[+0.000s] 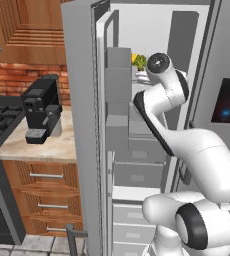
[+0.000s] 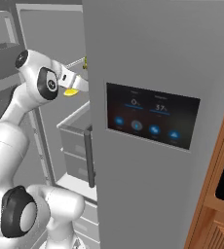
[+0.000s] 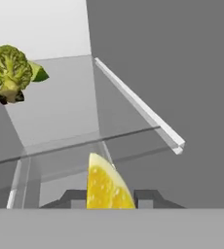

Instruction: Take the lemon wedge and broccoli from the second highest rack and move them to the highest rack where the lemon wedge and lemon are located, to maximize freezer space. Close the freezer door after rearranging.

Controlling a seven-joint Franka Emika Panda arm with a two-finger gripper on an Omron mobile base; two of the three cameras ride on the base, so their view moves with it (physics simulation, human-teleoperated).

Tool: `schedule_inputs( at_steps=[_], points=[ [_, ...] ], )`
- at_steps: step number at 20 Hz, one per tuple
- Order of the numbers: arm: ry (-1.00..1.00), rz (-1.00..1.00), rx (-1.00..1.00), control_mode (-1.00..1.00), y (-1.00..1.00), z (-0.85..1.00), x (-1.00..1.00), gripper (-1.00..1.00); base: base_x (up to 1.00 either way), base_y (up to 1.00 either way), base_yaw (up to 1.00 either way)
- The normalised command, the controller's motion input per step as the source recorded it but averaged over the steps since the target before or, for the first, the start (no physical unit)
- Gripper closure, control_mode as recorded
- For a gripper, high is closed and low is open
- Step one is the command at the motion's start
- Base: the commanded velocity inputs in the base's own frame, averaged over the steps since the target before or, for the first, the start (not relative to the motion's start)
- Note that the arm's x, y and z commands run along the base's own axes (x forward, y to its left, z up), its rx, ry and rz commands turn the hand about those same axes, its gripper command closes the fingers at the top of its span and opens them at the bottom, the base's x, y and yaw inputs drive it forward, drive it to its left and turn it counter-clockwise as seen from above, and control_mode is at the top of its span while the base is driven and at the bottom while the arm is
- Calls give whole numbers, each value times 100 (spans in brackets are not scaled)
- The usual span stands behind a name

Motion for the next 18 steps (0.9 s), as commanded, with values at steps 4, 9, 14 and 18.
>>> schedule_inputs(
  at_steps=[4, 9, 14, 18],
  points=[
    [0, 0, 0, -100, 0, 60, 26, 100, 0, 0, 0],
    [0, 0, 0, -100, 8, 46, 29, 100, 0, 0, 0],
    [0, 0, 0, -100, 16, 48, 16, 100, 0, 0, 0],
    [0, 0, 0, -100, 8, 32, 30, 100, 0, 0, 0]
  ],
)
